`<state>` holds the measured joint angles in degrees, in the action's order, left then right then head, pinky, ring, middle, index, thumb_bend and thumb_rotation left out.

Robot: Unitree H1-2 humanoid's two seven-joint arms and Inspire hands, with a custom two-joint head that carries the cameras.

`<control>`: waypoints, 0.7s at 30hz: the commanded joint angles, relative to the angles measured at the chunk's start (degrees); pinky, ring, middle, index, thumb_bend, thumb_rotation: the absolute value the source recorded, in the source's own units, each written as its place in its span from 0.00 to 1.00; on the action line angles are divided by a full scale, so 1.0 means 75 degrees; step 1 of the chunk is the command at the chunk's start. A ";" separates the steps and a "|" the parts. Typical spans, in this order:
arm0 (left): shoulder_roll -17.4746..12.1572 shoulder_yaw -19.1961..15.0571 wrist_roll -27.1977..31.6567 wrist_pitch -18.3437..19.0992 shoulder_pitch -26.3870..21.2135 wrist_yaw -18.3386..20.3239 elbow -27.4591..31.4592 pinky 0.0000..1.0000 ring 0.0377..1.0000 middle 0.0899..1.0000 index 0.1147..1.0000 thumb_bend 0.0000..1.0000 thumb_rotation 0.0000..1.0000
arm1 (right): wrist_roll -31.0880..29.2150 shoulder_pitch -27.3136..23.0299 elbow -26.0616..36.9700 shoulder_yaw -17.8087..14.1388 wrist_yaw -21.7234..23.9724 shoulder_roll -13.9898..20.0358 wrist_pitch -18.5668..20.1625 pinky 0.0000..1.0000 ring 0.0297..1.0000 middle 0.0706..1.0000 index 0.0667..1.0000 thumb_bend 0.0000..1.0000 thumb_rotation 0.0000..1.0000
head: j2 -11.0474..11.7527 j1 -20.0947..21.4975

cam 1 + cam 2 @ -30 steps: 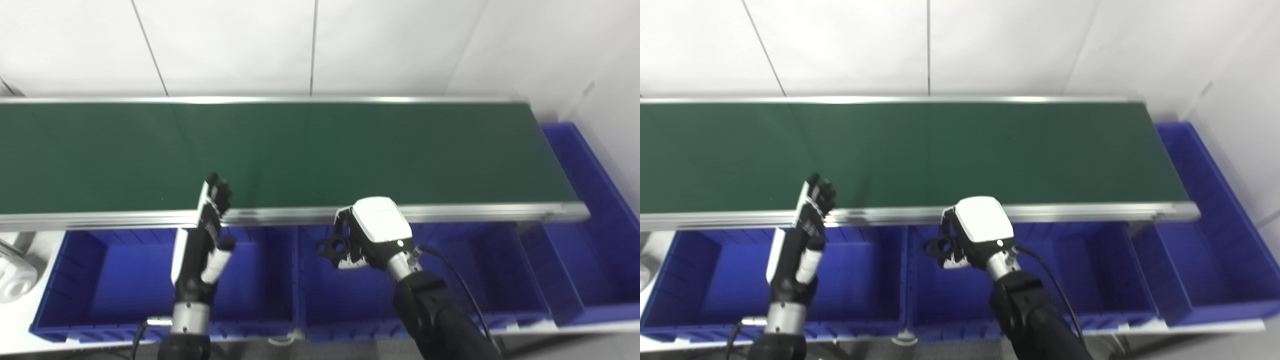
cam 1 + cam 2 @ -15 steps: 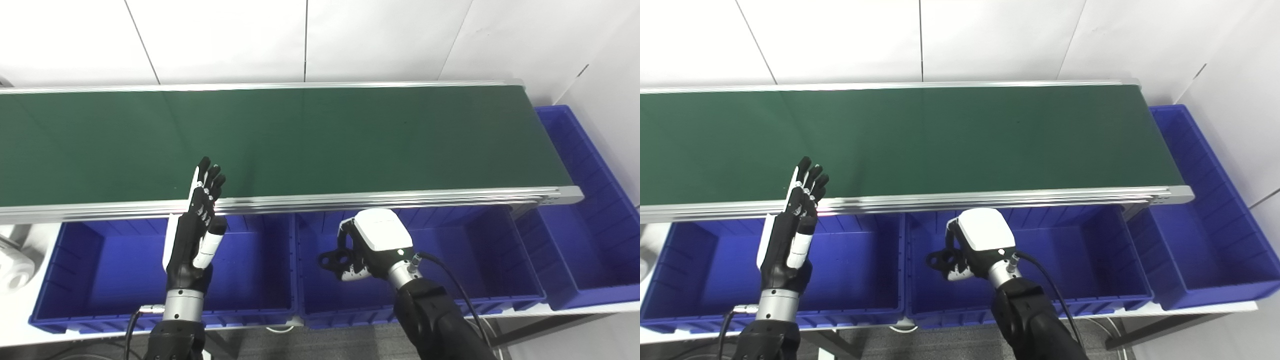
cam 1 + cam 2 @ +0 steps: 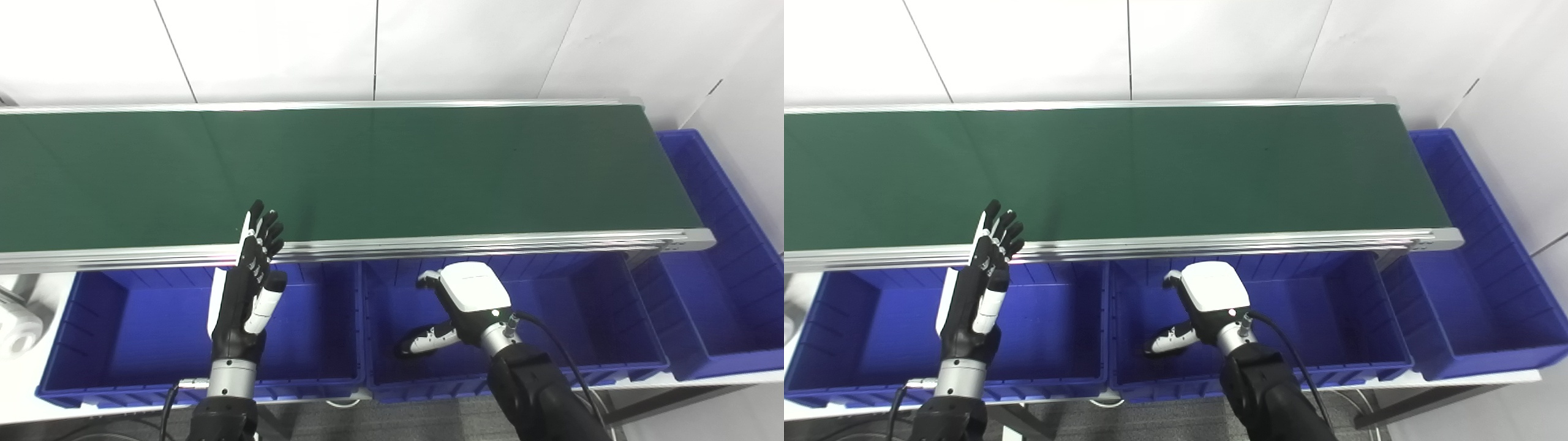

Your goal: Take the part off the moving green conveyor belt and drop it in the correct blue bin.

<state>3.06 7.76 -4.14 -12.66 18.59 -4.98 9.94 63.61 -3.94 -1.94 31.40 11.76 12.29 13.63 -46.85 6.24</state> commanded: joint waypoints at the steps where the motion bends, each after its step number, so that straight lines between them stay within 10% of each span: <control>1: 0.0013 -0.0003 -0.0101 -0.0366 -0.0043 0.0055 0.0035 0.93 0.94 0.96 1.00 0.79 0.90 | -0.0248 -0.0019 0.0123 -0.0136 -0.0248 -0.0100 -0.0106 0.63 0.84 0.93 0.89 1.00 0.78 | 0.0000 -0.0003; 16: 0.0344 0.0133 -0.0734 -0.1779 0.0006 -0.0258 -0.1409 0.94 0.92 0.95 1.00 0.82 0.88 | -0.3450 0.1015 0.2554 -0.1733 0.1315 -0.0677 0.1196 0.66 0.82 0.89 0.90 0.98 0.91 | 0.1651 -0.1190; 21: 0.0405 0.0214 -0.0861 -0.1892 0.0059 -0.0370 -0.1601 0.93 0.92 0.94 1.00 0.81 0.85 | -0.5703 0.1848 0.1813 -0.2634 0.0363 -0.1112 -0.0637 0.71 0.81 0.86 0.87 0.89 0.91 | 0.2145 -0.1476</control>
<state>5.55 8.93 -9.57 -24.23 19.15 -6.59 -2.93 25.98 9.80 13.16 12.95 17.15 5.03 16.21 -30.68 -4.74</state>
